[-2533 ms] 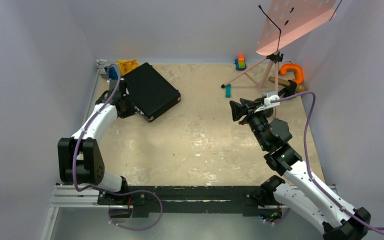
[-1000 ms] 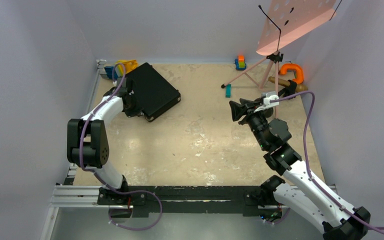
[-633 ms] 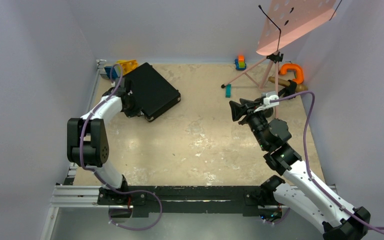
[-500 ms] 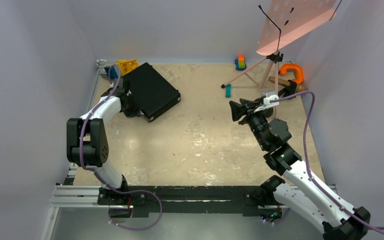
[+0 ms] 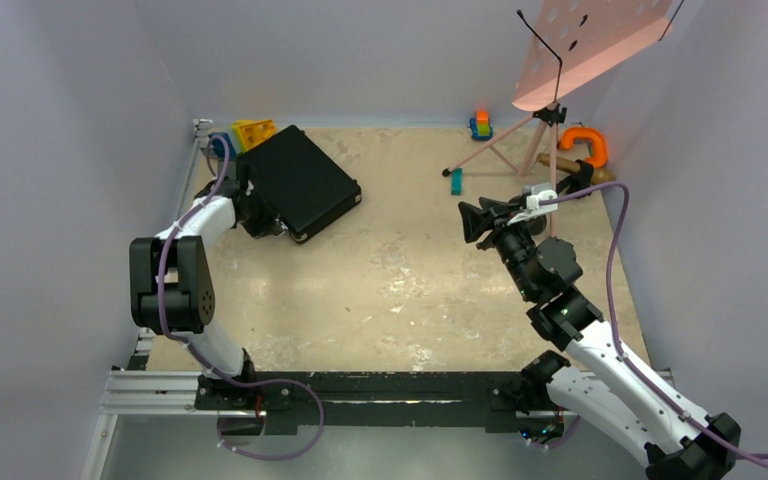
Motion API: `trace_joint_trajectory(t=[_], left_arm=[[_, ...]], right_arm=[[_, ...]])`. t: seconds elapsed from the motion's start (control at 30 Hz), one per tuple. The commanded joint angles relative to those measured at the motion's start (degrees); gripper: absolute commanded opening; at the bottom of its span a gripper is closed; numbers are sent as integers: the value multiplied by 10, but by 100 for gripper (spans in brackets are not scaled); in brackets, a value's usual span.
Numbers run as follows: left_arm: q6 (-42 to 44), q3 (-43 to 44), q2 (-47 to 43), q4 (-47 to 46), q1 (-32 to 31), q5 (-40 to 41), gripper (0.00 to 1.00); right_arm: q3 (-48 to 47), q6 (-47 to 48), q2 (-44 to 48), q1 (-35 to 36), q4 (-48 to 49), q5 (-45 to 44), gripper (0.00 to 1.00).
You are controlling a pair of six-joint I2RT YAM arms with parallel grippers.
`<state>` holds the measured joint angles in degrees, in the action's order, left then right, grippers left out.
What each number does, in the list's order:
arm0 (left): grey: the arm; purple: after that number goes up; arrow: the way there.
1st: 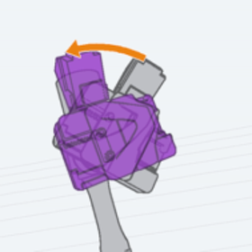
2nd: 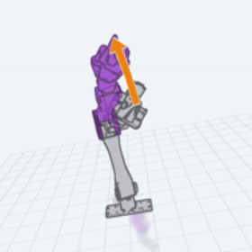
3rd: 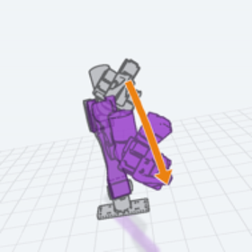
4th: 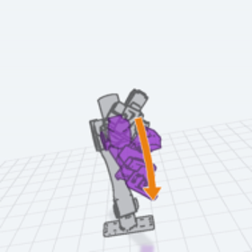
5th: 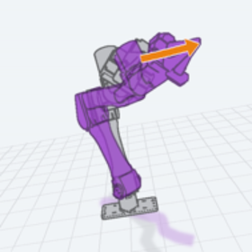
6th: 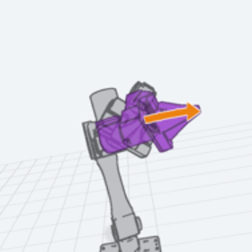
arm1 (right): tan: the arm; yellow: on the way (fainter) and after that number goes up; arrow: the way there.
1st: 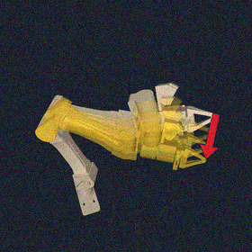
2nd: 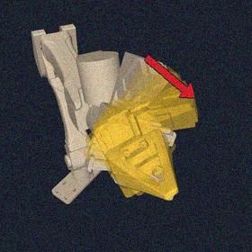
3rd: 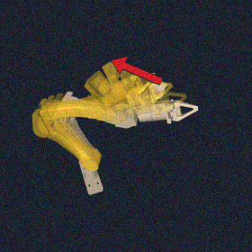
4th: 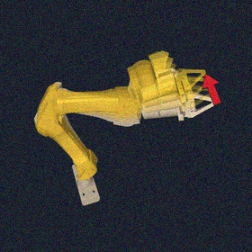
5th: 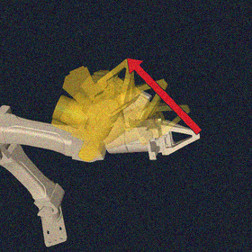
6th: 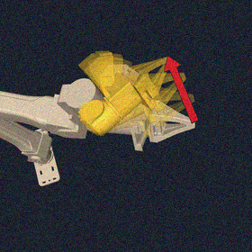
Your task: Pack up texas hold em set
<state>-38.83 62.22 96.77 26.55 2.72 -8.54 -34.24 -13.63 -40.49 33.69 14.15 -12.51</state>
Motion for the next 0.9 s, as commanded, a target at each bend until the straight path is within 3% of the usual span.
trace_joint_trajectory(t=[0.0,0.87], left_arm=[[-21,-38,7,25,19,-30,0],[-45,-72,6,-41,62,-137,0]], right_arm=[[3,8,0,-2,22,-9,51],[3,8,-7,-2,23,-10,51]])
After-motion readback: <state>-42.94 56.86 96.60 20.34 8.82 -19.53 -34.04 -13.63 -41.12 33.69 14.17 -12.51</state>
